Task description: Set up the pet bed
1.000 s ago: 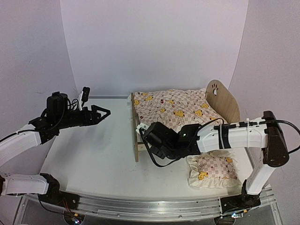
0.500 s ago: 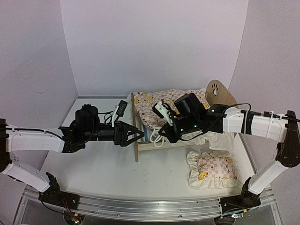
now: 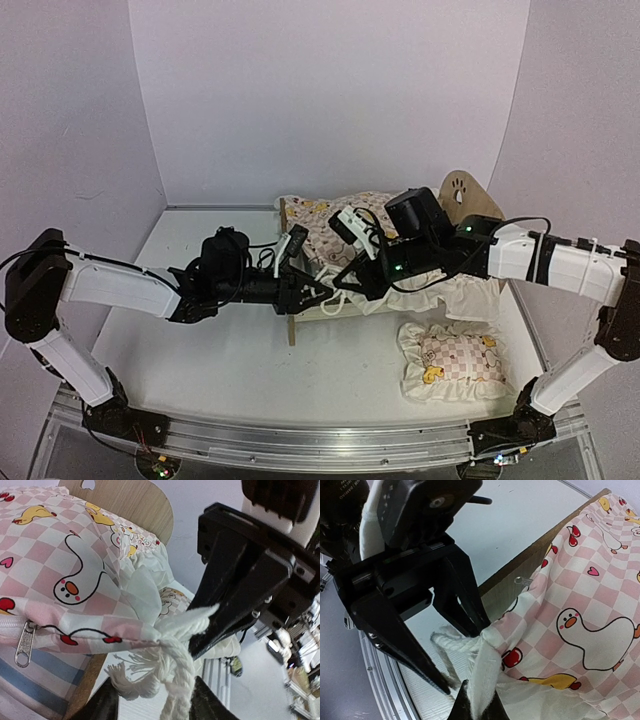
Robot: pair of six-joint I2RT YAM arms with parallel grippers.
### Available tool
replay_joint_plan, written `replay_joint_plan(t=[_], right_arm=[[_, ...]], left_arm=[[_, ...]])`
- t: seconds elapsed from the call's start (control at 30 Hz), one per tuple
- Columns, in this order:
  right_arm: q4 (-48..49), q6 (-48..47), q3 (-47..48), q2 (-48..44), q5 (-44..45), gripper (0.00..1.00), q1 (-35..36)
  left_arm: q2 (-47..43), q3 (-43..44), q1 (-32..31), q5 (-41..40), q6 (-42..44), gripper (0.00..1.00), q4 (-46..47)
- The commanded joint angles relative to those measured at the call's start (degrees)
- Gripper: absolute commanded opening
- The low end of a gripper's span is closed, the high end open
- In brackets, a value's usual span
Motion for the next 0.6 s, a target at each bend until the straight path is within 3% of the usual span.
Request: replay_joint_plan(t=[0.0,0.07,0.13,0.27,0.4,0.47,0.57], right_arm=[[0.72,1.20,3.20,-3.15,-2.00,0.00,-0.19],[-0.51,1.60,4.05,-3.25,-0.02,0.00,-0.20],[-2.31,3.59,6.03,-2.78,1.92,0.01,-0.19],[-7.59,15.36,10.94,0.63,-2.16,0.00,-0.26],[-0.54,29.57,6.45,1.64,-18.44,0.02,-0.20],[4.50,34.24,2.79,0.79,-23.24,0.07,-0.18],[2.39,32.84,0.94,-0.89,-16.63,0.23,-0.26]], left_arm=[[-0.81,3.31,-0.07,2.23,0.94,0.28,4.12],[-3.04,2.15,-0.04,2.79,1.20,0.11,3.69],[-5.76,0.37,0.06,3.50,1.29,0.01,2.74],[-10.65,-1.00,0.23,2.38,1.59,0.00,-3.90],[-14.28,-1.24,0.71,-0.65,1.31,0.00,-9.37],[-15.37,-1.07,1.04,-2.08,1.29,0.00,-12.00],[-14.72,-0.14,1.52,-1.09,1.48,0.00,-15.37]])
